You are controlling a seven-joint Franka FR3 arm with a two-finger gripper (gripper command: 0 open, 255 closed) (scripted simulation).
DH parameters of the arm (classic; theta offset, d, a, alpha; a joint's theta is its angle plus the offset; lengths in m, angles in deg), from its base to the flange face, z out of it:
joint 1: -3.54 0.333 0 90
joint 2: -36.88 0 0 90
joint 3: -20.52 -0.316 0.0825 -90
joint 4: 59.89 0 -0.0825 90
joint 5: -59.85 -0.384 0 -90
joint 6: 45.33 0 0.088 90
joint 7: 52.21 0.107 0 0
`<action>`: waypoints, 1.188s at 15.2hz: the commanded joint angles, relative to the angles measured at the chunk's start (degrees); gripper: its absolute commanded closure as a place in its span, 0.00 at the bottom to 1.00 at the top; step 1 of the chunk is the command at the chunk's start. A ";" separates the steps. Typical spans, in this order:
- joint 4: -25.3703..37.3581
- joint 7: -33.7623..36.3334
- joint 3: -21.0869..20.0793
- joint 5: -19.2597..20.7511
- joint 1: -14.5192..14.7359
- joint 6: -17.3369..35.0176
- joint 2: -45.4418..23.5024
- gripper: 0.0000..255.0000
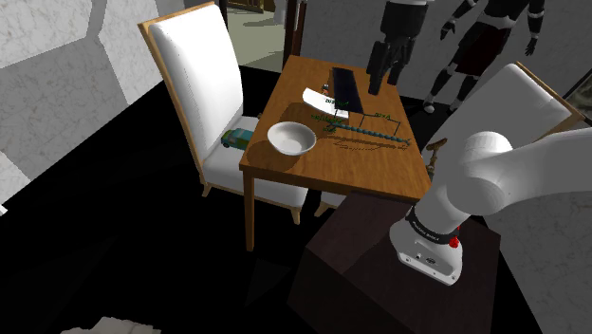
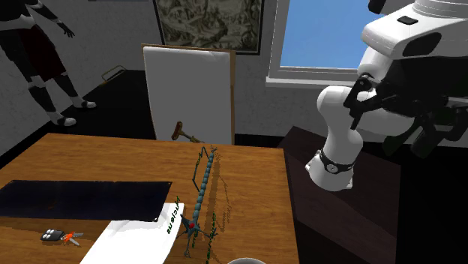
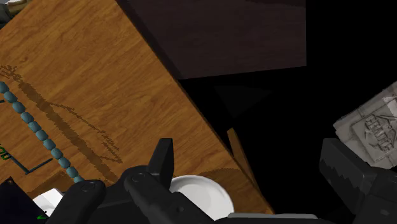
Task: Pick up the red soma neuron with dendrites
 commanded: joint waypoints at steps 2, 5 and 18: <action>-1.13 -2.03 1.46 0.88 -0.17 0.79 0.34 0.00; -4.04 -8.08 5.92 3.61 -0.77 3.37 0.73 0.00; -7.42 -34.19 26.24 13.31 -2.67 17.68 -9.83 0.00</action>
